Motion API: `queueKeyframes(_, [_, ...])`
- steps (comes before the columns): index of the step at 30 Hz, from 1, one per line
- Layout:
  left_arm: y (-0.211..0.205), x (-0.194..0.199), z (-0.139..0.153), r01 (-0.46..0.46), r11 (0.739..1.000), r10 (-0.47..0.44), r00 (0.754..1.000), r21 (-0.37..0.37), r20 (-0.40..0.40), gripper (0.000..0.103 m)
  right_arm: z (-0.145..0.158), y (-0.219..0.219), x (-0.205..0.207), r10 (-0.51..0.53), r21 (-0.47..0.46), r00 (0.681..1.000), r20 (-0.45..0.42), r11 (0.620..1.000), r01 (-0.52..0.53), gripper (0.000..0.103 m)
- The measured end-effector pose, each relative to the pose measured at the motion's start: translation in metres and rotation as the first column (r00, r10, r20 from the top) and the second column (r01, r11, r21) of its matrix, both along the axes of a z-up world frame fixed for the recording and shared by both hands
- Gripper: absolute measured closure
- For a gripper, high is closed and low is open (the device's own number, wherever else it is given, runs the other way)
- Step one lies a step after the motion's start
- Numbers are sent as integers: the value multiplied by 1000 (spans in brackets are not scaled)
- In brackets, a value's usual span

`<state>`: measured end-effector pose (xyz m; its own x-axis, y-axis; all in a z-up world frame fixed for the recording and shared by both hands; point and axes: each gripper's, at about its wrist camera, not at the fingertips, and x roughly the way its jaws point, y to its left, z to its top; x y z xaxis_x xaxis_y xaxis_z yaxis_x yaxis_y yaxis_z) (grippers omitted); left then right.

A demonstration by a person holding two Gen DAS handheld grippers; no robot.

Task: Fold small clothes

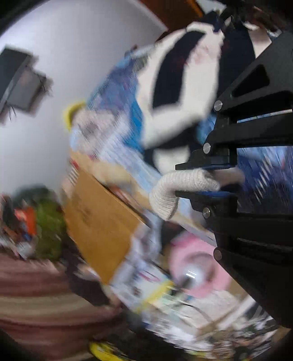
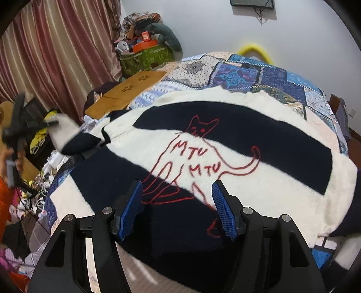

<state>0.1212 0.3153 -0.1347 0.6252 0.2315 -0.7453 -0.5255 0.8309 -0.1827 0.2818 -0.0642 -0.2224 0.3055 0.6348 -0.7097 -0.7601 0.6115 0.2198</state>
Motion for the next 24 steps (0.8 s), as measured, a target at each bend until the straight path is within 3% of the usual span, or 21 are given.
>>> queueKeyframes(5, [-50, 66, 75, 150, 988, -152, 984, 30, 92, 90, 8, -13, 7, -15, 40, 1000, 18, 999, 15, 43])
queueKeyframes(7, [-77, 93, 100, 192, 978, -199, 974, 76, 110, 90, 13, -19, 11, -16, 51, 999, 35, 999, 14, 43])
queueKeyframes(11, [-134, 138, 130, 281, 950, -298, 946, 136, 125, 90, 22, -35, 18, -38, 86, 998, 52, 996, 34, 43])
queueKeyframes(17, [-233, 196, 122, 448, 885, -461, 881, 131, 102, 90, 28, -61, 30, -86, 129, 995, 52, 989, 78, 43])
queueKeyframes(24, [-317, 237, 56, 576, 817, -577, 817, 30, 18, 90, 23, -92, 35, -148, 139, 988, 30, 980, 143, 43])
